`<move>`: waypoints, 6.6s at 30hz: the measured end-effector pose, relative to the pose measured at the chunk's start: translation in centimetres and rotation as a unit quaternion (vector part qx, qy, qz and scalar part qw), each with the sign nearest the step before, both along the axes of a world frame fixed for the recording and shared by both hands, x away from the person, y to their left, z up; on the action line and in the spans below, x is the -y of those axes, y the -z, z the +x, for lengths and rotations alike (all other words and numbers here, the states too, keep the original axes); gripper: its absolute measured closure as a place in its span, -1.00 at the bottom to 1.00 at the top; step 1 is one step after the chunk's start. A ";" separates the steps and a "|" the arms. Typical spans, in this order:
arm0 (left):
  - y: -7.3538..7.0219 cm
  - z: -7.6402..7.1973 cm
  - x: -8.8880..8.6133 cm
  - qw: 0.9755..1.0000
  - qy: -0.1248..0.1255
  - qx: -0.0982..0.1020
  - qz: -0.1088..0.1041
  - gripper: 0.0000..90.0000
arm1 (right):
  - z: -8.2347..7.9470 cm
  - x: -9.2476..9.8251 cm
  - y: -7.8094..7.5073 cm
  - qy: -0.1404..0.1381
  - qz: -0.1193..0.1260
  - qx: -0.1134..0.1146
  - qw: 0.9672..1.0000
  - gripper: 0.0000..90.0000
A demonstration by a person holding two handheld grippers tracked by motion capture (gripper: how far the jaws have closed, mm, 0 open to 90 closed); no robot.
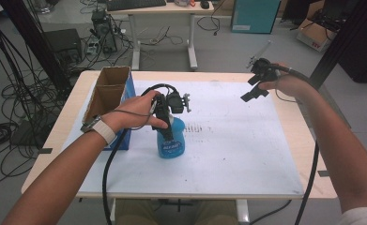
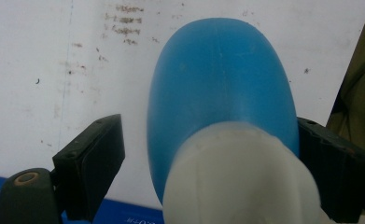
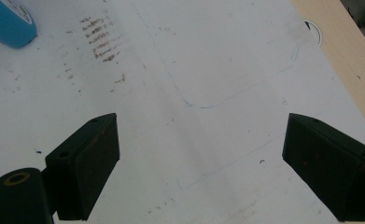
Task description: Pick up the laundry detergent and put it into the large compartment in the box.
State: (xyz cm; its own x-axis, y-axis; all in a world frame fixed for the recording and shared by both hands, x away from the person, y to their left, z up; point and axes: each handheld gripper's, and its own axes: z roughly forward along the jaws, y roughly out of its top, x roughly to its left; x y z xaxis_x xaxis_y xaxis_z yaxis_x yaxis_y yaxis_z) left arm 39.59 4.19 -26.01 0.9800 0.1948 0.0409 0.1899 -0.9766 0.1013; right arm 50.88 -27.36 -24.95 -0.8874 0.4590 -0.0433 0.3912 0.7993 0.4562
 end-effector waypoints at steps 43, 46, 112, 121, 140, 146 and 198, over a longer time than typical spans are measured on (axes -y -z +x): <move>0.2 -0.2 0.2 1.000 0.009 -0.009 0.006 -0.17 | 0.1 0.0 0.1 0.000 -0.001 0.000 1.000 -0.76; 0.2 -0.3 0.3 1.000 0.009 -0.007 0.008 -0.17 | 0.0 0.1 0.0 0.000 -0.001 -0.001 1.000 -0.76; 0.1 -0.3 0.3 1.000 0.005 -0.010 0.011 -0.16 | -0.2 0.0 -0.1 -0.001 0.001 0.000 1.000 -0.76; 0.1 -0.2 0.3 1.000 0.005 -0.010 0.010 -0.16 | -0.2 0.0 -0.1 -0.001 0.001 0.000 1.000 -0.75; 0.2 -0.2 0.2 1.000 0.005 -0.009 0.008 -0.17 | -0.3 0.1 -0.3 0.002 0.001 0.002 1.000 -0.76; 0.2 -0.2 0.2 1.000 0.005 -0.010 0.009 -0.17 | -0.4 0.1 -0.3 0.002 0.001 0.001 1.000 -0.75; 0.2 -0.1 0.1 1.000 0.006 -0.012 0.005 -0.17 | -0.2 0.1 -0.2 0.001 0.002 0.000 1.000 -0.76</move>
